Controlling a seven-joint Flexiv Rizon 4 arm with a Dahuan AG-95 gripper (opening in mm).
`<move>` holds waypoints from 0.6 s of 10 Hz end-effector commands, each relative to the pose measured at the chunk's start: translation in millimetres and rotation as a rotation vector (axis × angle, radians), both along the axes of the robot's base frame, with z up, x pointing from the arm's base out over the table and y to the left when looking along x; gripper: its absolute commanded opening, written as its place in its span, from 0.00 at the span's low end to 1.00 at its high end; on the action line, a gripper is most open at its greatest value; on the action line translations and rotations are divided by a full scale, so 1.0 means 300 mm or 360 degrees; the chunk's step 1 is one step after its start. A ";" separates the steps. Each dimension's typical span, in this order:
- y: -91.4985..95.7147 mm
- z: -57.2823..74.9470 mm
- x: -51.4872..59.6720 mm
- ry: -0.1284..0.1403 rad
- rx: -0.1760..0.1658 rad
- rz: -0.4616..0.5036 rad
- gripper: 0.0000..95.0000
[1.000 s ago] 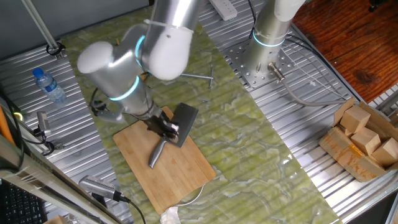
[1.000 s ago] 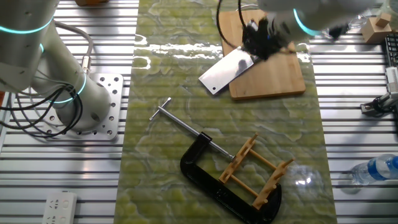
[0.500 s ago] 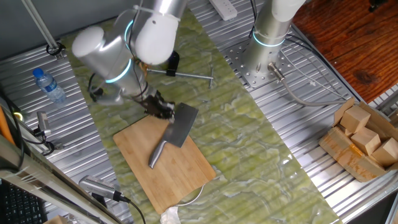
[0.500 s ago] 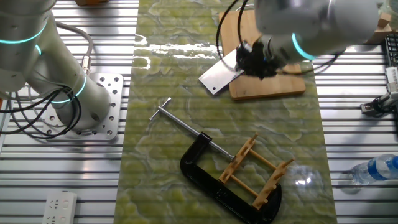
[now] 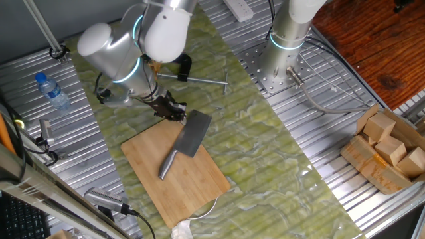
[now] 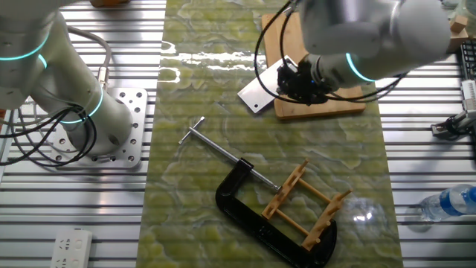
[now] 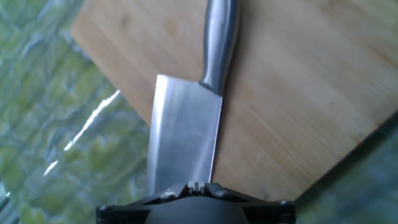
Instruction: Put the knife on the knife rack
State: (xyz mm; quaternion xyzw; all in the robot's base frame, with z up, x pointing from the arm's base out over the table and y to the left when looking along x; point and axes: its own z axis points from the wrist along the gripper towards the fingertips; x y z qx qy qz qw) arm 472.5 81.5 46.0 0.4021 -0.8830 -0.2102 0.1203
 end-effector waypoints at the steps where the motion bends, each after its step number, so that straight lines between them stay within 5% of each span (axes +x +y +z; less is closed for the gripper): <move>1: -0.001 0.003 -0.005 0.0010 -0.0091 -0.0072 0.00; 4: -0.001 0.003 -0.005 0.0034 -0.0172 -0.0269 0.00; 6: -0.001 0.003 -0.005 0.0042 -0.0152 -0.0296 0.00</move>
